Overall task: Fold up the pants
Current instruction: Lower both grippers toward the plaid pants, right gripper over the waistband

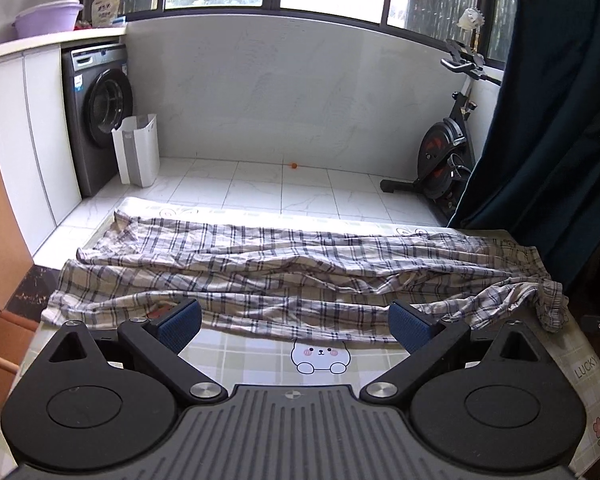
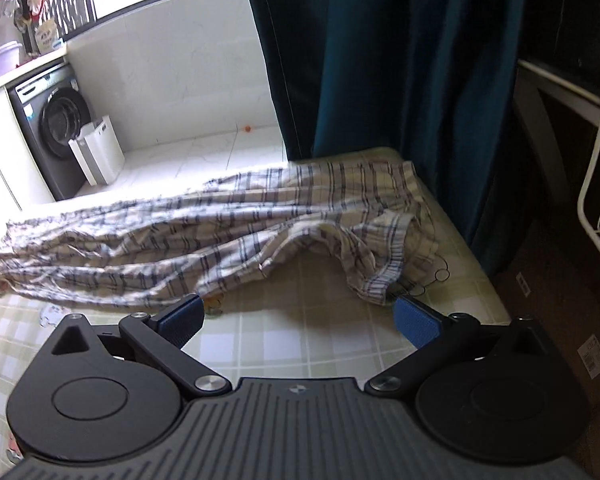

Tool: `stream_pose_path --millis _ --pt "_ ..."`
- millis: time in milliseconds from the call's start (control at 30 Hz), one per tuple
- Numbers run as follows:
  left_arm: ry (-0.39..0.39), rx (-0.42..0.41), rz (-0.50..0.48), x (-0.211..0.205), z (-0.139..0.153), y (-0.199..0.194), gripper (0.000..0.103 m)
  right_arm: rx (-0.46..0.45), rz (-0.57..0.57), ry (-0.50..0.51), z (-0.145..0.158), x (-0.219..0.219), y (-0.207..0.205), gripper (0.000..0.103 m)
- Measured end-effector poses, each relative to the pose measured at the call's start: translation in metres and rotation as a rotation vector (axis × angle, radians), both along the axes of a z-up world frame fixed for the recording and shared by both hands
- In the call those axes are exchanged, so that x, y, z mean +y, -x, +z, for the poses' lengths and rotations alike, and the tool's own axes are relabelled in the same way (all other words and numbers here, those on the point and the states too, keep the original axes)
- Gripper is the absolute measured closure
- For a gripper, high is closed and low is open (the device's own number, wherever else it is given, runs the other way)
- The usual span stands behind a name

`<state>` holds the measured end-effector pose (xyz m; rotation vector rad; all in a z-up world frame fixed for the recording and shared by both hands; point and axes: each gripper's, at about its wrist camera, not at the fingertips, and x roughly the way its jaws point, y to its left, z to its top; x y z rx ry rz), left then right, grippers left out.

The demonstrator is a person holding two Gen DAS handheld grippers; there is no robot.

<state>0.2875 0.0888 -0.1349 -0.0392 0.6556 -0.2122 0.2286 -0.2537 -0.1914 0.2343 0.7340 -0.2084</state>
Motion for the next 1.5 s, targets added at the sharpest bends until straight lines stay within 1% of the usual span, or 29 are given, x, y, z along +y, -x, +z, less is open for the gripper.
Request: stream_pose_path --millis 67,133,167,200,267,367,400,467,567,600,633,667,700,800,867,1167,1267,1367,1500 --pt "0.024 0.038 0.026 0.007 -0.010 -0.011 0.002 0.003 0.008 0.023 -0.008 -0.001 -0.005 0.003" --pt "0.041 0.078 0.052 0.013 -0.019 -0.021 0.003 0.014 0.002 0.069 -0.015 0.000 -0.012 0.005" --pt "0.045 0.099 0.072 0.016 -0.024 -0.028 0.004 0.016 0.001 0.089 -0.018 0.000 -0.015 0.007" --pt "0.049 0.117 0.089 0.019 -0.029 -0.034 0.007 0.016 0.003 0.100 -0.022 -0.001 -0.019 0.007" --pt "0.067 0.151 0.113 0.024 -0.036 -0.045 0.012 0.015 0.015 0.085 -0.026 -0.004 -0.026 0.014" --pt "0.105 0.198 0.153 0.035 -0.048 -0.060 0.020 0.014 0.014 0.063 -0.032 -0.007 -0.036 0.017" --pt "0.116 0.215 0.165 0.038 -0.052 -0.065 0.023 0.014 0.011 0.067 -0.034 -0.006 -0.038 0.018" --pt "0.134 0.242 0.188 0.043 -0.060 -0.074 0.027 0.012 0.007 0.083 -0.036 -0.005 -0.043 0.023" --pt "0.159 0.259 0.217 0.051 -0.069 -0.085 0.032 0.005 -0.011 0.108 -0.040 -0.004 -0.047 0.027" --pt "0.168 0.267 0.231 0.054 -0.073 -0.089 0.036 0.004 -0.018 0.114 -0.042 -0.005 -0.048 0.028" --pt "0.177 0.275 0.247 0.056 -0.077 -0.093 0.038 0.006 -0.025 0.117 -0.044 -0.007 -0.048 0.031" --pt "0.184 0.283 0.262 0.057 -0.080 -0.095 0.043 0.008 -0.030 0.118 -0.045 -0.009 -0.048 0.034" --pt "0.189 0.293 0.275 0.058 -0.084 -0.099 0.046 0.010 -0.034 0.120 -0.046 -0.011 -0.047 0.036" --pt "0.197 0.314 0.289 0.057 -0.092 -0.104 0.052 0.013 -0.041 0.141 -0.048 -0.016 -0.045 0.041" --pt "0.190 0.311 0.280 0.054 -0.094 -0.107 0.052 0.016 -0.046 0.148 -0.050 -0.019 -0.043 0.043" --pt "0.149 0.290 0.244 0.042 -0.095 -0.112 0.052 0.005 -0.044 0.163 -0.053 -0.025 -0.052 0.044" --pt "0.127 0.293 0.245 0.040 -0.097 -0.111 0.052 0.003 -0.036 0.167 -0.055 -0.024 -0.057 0.046" --pt "0.130 0.304 0.244 0.042 -0.103 -0.111 0.052 0.006 -0.016 0.188 -0.059 -0.022 -0.062 0.048" --pt "0.133 0.314 0.284 0.050 -0.109 -0.115 0.052 0.001 0.009 0.237 -0.064 -0.021 -0.070 0.051"
